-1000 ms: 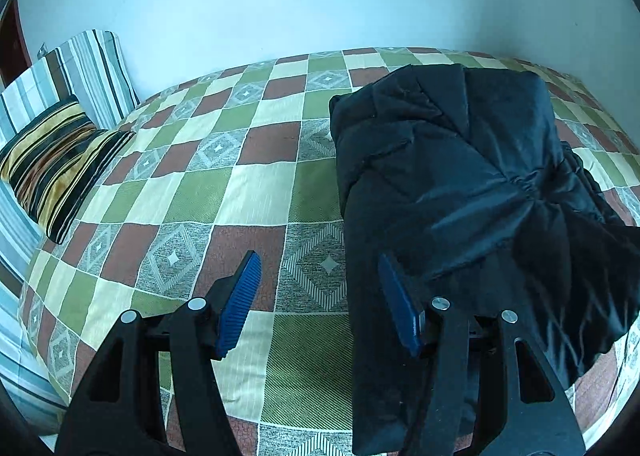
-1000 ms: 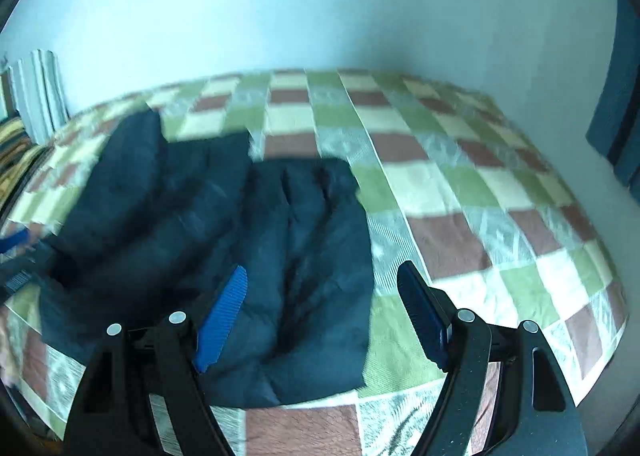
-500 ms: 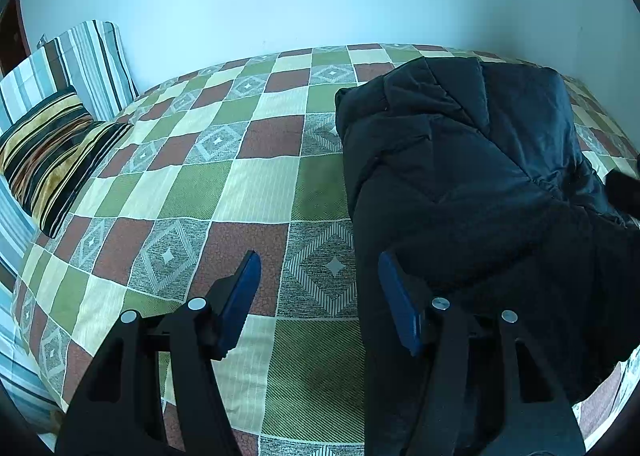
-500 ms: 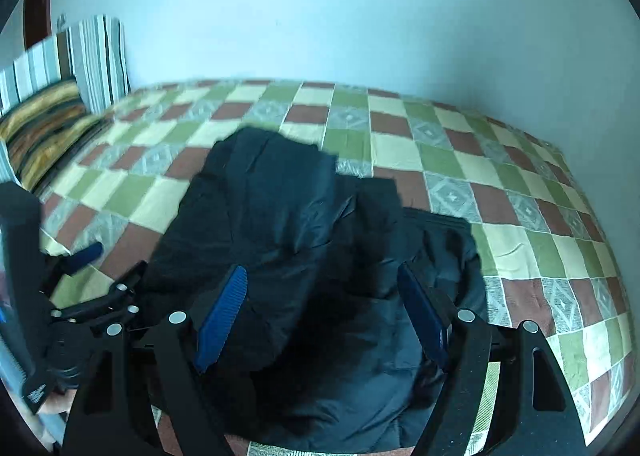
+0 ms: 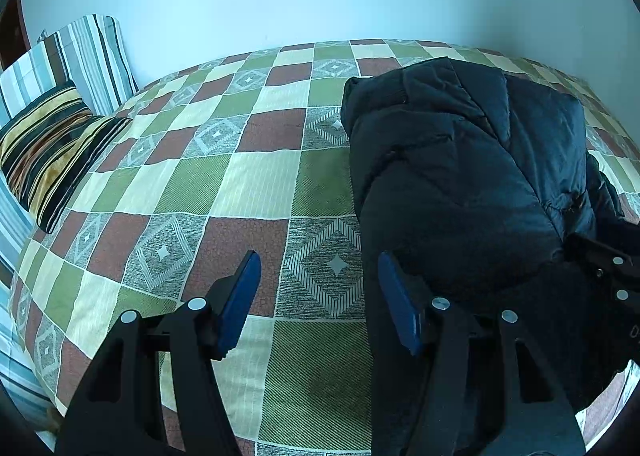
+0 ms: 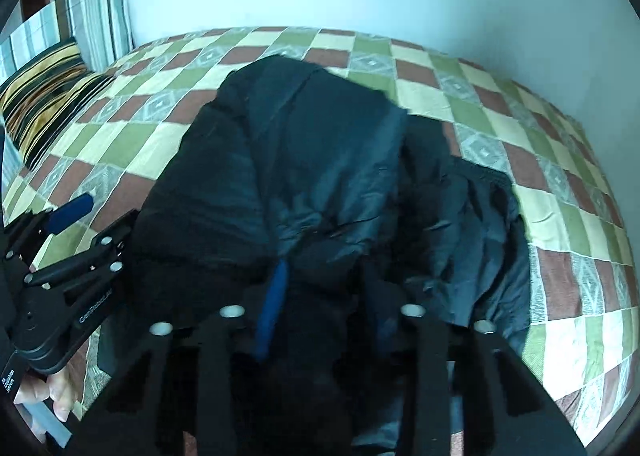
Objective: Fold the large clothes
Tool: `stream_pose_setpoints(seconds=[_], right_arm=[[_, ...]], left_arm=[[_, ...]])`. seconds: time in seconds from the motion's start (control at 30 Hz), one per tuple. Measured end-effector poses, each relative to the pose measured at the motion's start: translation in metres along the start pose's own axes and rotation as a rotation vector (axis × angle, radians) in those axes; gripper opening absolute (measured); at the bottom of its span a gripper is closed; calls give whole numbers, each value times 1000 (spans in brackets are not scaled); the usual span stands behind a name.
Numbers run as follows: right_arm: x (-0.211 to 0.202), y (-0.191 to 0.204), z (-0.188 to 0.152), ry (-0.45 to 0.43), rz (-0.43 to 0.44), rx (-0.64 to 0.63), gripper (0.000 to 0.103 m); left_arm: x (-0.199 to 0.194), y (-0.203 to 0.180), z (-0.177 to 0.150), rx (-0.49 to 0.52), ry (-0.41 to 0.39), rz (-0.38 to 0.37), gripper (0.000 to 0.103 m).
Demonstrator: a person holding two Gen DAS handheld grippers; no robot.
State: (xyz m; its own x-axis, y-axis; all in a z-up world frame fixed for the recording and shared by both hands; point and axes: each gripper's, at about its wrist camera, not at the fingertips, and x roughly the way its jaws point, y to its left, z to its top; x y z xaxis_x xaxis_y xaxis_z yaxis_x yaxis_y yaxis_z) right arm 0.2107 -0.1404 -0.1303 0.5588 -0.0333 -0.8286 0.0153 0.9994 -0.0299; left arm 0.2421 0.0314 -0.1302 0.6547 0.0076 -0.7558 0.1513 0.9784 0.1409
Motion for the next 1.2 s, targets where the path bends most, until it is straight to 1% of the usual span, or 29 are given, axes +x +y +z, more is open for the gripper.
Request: stream_pose_setpoints(seconds=[0.07,0.17,0.27,0.33,0.5,0.7,0.87,0.97,1.07,1.13,1.2], right_arm=[[-1,4,-2,-7,-3,-11,24],[-4,5,-3,-24,-3,-8,15],[-8,2,-2,-44,-8,-2,9],[-14,0,-1,-65,-20,-4,7],[-29,-8,2,-126,-100,-34,4],[-40,-42,-1,-156,-191,-8,3],[-39,-79,-12,-129,-244,51,3],[-32,-103,-21,-85,-272,94,0],[-20,-119,-33,-43,-274,119,0],[-10,-124,-41,-16,-260,128,0],[1,-125,-47,9,-254,132,0]], left_arm=[[0,-1,0,2,-1,3,61],[0,0,-1,-1,-2,4,61],[0,0,-1,-3,-3,4,61],[0,0,-1,-3,-4,4,61],[-5,-3,1,2,-12,-11,61],[-13,-21,7,33,-32,-38,61],[-17,-44,11,73,-41,-77,61],[-21,-65,13,108,-52,-102,61],[-22,-83,15,147,-73,-85,61],[-18,-92,14,157,-69,-92,59],[-14,-99,12,177,-52,-99,50]])
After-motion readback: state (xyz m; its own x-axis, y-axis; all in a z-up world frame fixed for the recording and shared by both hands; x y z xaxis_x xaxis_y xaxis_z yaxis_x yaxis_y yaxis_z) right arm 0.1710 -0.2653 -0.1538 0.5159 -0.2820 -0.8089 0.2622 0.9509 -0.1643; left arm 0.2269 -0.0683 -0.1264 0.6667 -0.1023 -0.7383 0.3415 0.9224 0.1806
